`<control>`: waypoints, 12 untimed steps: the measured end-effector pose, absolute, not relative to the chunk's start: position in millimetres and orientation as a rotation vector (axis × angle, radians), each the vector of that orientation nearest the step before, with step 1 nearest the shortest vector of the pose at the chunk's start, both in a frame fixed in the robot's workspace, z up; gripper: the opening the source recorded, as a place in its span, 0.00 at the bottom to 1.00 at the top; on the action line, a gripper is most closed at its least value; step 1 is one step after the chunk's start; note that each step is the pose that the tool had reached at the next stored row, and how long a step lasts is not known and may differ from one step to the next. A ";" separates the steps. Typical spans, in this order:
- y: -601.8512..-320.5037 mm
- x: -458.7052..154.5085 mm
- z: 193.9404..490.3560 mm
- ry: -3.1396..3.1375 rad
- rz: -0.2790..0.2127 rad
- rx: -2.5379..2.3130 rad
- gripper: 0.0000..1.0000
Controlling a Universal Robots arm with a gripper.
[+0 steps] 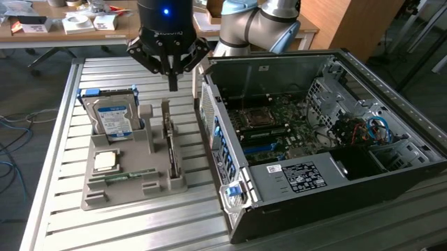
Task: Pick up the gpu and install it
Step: 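Reach for the gpu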
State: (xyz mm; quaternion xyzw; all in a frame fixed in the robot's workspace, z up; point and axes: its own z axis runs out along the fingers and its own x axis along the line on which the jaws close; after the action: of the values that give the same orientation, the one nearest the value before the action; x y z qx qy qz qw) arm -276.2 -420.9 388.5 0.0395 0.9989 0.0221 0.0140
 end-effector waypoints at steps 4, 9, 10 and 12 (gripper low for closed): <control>-428.7 -276.5 388.5 3.110 0.069 0.123 0.11; -438.1 -277.8 388.5 3.110 0.069 0.123 0.11; -439.2 -278.7 388.4 3.110 0.069 0.123 0.11; -440.5 -281.1 388.3 3.110 0.069 0.123 0.11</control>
State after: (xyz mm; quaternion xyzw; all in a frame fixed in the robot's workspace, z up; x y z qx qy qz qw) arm -281.1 -440.5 388.3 0.0395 0.9989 0.0221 0.0141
